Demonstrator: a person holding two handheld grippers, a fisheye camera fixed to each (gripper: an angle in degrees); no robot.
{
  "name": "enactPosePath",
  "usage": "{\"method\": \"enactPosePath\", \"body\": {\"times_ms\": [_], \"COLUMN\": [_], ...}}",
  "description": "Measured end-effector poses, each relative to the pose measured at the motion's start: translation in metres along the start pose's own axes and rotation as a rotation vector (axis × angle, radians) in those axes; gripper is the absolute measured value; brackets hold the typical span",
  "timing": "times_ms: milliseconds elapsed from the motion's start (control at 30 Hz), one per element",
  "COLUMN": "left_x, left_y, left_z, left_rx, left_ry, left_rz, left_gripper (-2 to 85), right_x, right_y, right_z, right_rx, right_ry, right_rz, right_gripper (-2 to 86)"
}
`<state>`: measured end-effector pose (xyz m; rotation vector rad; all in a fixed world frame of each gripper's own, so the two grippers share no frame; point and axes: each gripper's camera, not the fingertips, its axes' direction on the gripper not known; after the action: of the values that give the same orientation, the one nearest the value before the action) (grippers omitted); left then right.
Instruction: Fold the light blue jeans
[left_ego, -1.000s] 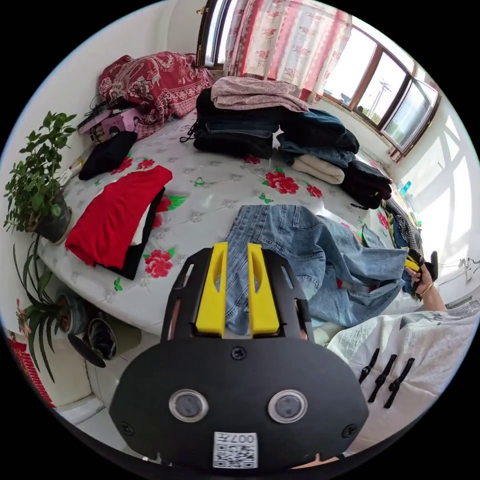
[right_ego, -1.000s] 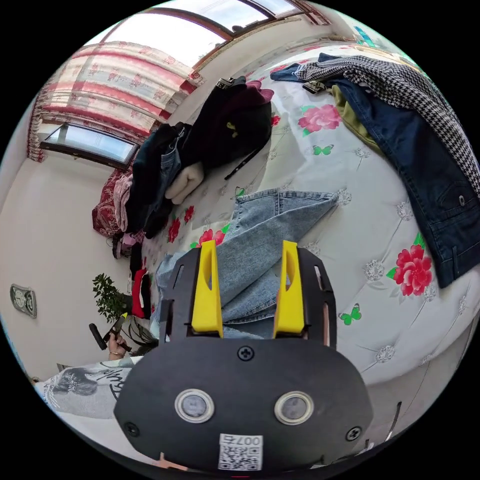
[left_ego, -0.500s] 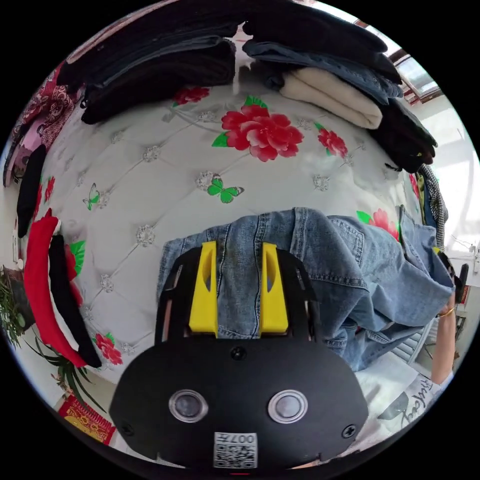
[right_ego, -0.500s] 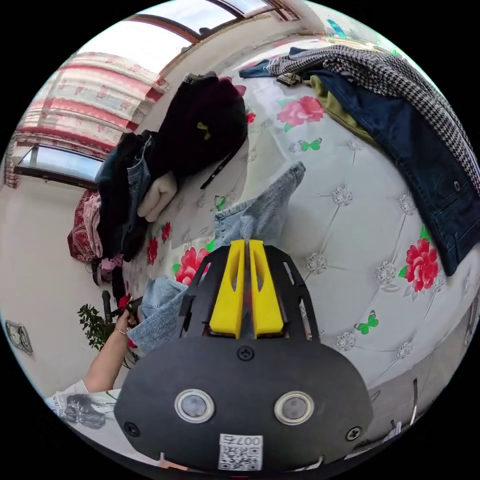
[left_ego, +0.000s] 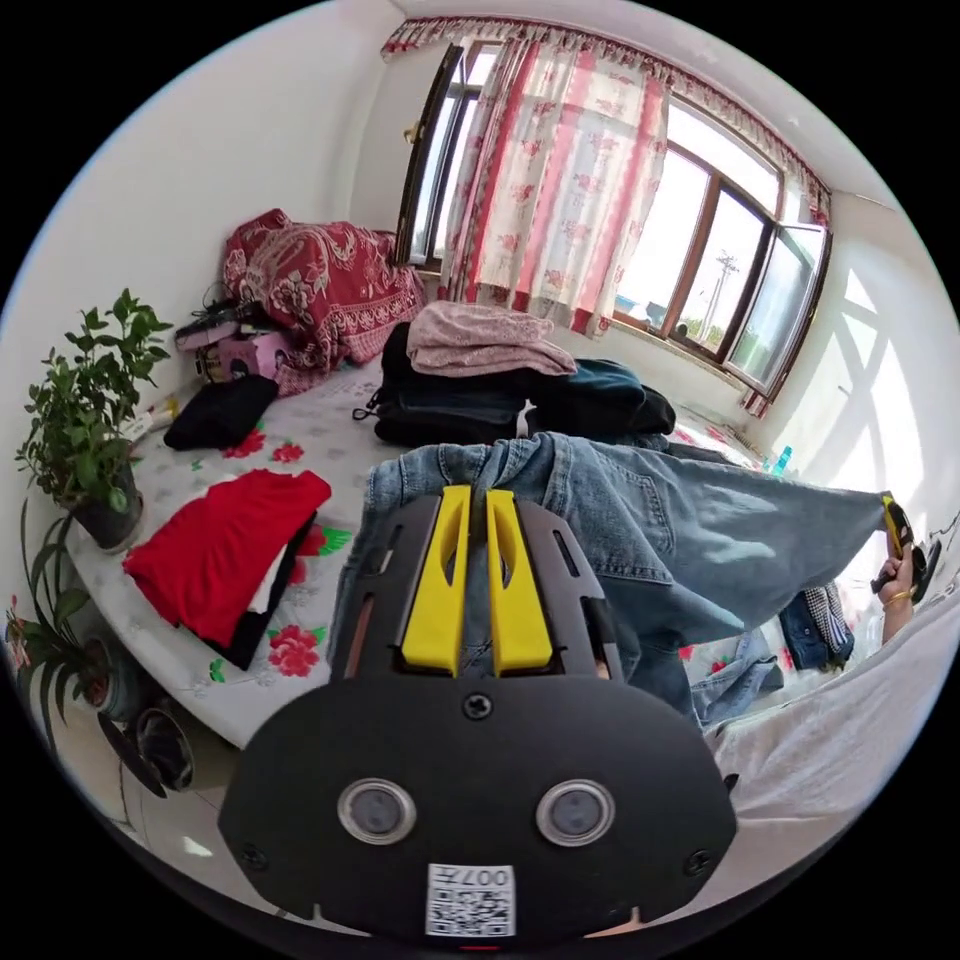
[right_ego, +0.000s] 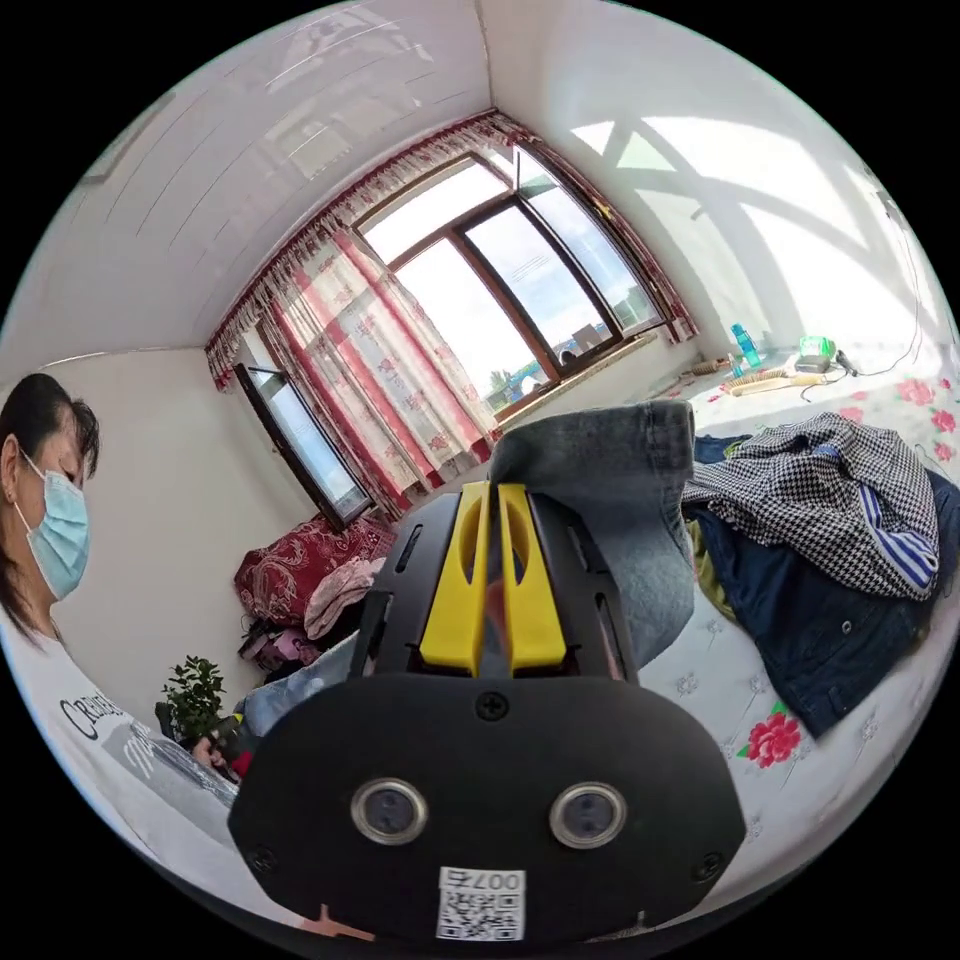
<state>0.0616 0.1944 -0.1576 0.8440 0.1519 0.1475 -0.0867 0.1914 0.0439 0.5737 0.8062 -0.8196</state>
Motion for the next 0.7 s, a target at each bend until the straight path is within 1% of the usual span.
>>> {"method": "enactPosePath", "body": {"times_ms": [67, 100, 167, 200, 233, 267, 300, 333, 367, 400, 467, 567, 633, 700], "left_x": [0.009, 0.014, 0.017, 0.014, 0.004, -0.002, -0.015, -0.023, -0.026, -0.029, -0.035, -0.063, -0.097, -0.122], "left_y": [-0.012, -0.019, -0.030, -0.036, -0.040, -0.041, -0.041, -0.037, -0.034, -0.026, -0.007, 0.041, 0.082, 0.104], "left_z": [0.000, 0.009, 0.040, 0.073, 0.111, 0.130, 0.160, 0.173, 0.175, 0.174, 0.167, 0.159, 0.152, 0.143], "left_rx": [0.048, 0.077, 0.078, 0.035, -0.058, -0.126, -0.258, -0.312, -0.316, -0.315, -0.320, -0.432, -0.545, -0.571], "left_ry": [-0.033, -0.044, -0.047, -0.044, -0.036, -0.038, -0.054, -0.054, -0.050, -0.059, -0.088, -0.148, -0.146, -0.110], "left_rz": [0.047, 0.078, 0.101, 0.094, 0.031, -0.013, -0.138, -0.196, -0.198, -0.193, -0.172, -0.200, -0.318, -0.428], "left_gripper": [1.6, 2.1, 3.2, 4.2, 5.0, 5.3, 5.1, 5.2, 5.3, 5.5, 5.6, 5.7, 6.7, 7.9], "right_x": [-0.017, -0.028, -0.037, -0.037, -0.026, -0.017, 0.006, 0.029, 0.038, 0.051, 0.062, 0.086, 0.108, 0.123], "right_y": [-0.006, -0.010, -0.016, -0.018, -0.017, -0.015, -0.009, 0.001, 0.008, 0.023, 0.047, 0.094, 0.125, 0.137], "right_z": [0.012, 0.026, 0.057, 0.085, 0.116, 0.133, 0.162, 0.184, 0.190, 0.191, 0.179, 0.144, 0.109, 0.081], "right_rx": [0.002, -0.010, -0.052, -0.099, -0.163, -0.209, -0.305, -0.417, -0.466, -0.511, -0.538, -0.652, -0.749, -0.797], "right_ry": [0.058, 0.104, 0.177, 0.219, 0.254, 0.272, 0.328, 0.372, 0.384, 0.387, 0.346, 0.352, 0.372, 0.379], "right_rz": [-0.052, -0.101, -0.141, -0.175, -0.158, -0.127, -0.046, 0.027, 0.048, 0.073, 0.068, 0.082, 0.137, 0.184], "right_gripper": [-0.1, 0.0, 0.2, 0.5, 0.8, 1.2, 2.0, 2.6, 2.9, 3.5, 4.2, 5.2, 6.1, 6.9]}}
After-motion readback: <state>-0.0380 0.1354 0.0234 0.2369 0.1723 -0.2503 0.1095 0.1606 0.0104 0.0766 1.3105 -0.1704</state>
